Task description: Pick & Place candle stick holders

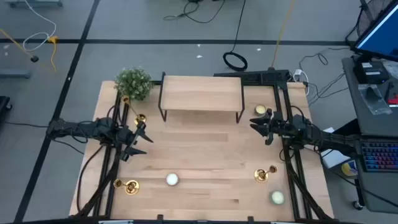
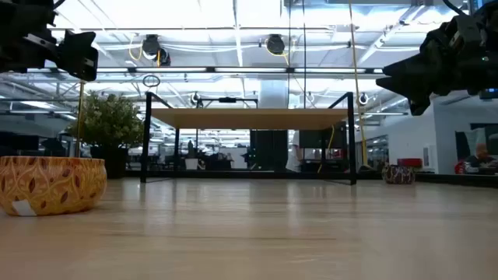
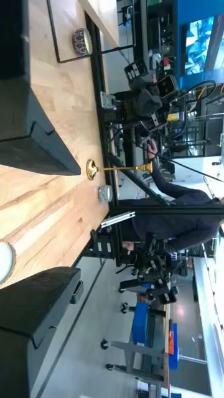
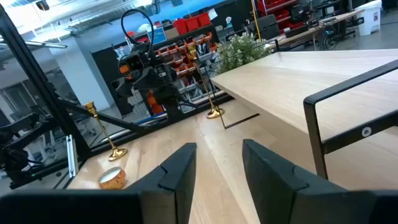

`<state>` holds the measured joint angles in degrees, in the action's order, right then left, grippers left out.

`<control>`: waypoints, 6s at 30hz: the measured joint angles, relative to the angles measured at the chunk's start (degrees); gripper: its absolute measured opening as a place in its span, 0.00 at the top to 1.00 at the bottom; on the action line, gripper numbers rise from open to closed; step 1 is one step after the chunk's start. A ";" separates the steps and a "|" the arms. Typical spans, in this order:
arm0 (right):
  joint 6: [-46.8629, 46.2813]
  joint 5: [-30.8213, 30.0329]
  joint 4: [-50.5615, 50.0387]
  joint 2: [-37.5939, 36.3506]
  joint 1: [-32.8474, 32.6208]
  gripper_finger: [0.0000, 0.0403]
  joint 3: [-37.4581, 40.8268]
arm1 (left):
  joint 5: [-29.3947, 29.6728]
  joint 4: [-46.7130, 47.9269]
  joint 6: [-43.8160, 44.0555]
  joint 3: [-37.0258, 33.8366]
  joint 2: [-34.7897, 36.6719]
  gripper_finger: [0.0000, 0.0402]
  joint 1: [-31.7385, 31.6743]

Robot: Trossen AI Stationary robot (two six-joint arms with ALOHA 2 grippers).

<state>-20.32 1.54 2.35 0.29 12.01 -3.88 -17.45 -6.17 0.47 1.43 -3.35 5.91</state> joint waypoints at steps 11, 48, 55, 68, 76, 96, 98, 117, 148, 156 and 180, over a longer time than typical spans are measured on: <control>0.00 -0.02 -0.02 0.00 0.00 0.69 0.02 | 0.00 0.00 0.00 0.01 0.00 0.37 0.02; -0.01 -0.01 -0.01 0.00 0.00 0.69 0.01 | 0.02 0.02 0.00 0.00 0.02 0.37 0.00; -0.02 -0.01 -0.02 -0.01 0.00 0.69 0.02 | 0.00 0.01 0.00 0.02 0.00 0.37 0.01; -0.02 -0.01 -0.01 -0.02 0.00 0.69 0.01 | 0.01 0.02 -2.71 0.01 0.00 0.37 -0.04; -0.02 -0.02 0.00 0.00 0.00 0.69 0.02 | 0.01 -0.41 -3.62 0.02 0.00 0.37 -0.04; -0.02 -0.02 0.00 -0.02 0.00 0.69 0.02 | 22.46 -18.16 6.76 1.34 -0.03 0.37 -0.08; -0.02 -0.02 0.00 -0.02 0.00 0.69 0.01 | 22.42 -14.80 6.97 3.50 0.00 0.37 -0.04; -0.02 0.00 0.02 -0.02 0.00 0.69 0.00 | 25.85 30.65 10.35 40.79 -19.01 0.37 -0.04; -0.02 -0.02 0.02 -0.02 0.00 0.69 0.01 | 43.98 26.49 20.68 44.49 -21.30 0.37 -0.04; -0.02 -0.02 0.02 -0.02 0.00 0.69 0.00 | 49.53 40.83 22.25 50.43 -22.23 0.37 -0.04; 0.22 -2.95 0.04 -0.02 0.00 0.69 0.00 | 40.00 64.73 29.18 52.72 -22.52 0.37 -0.04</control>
<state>-20.10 -1.41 2.39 0.27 12.01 -3.88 22.55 58.56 29.65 54.15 -25.87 5.87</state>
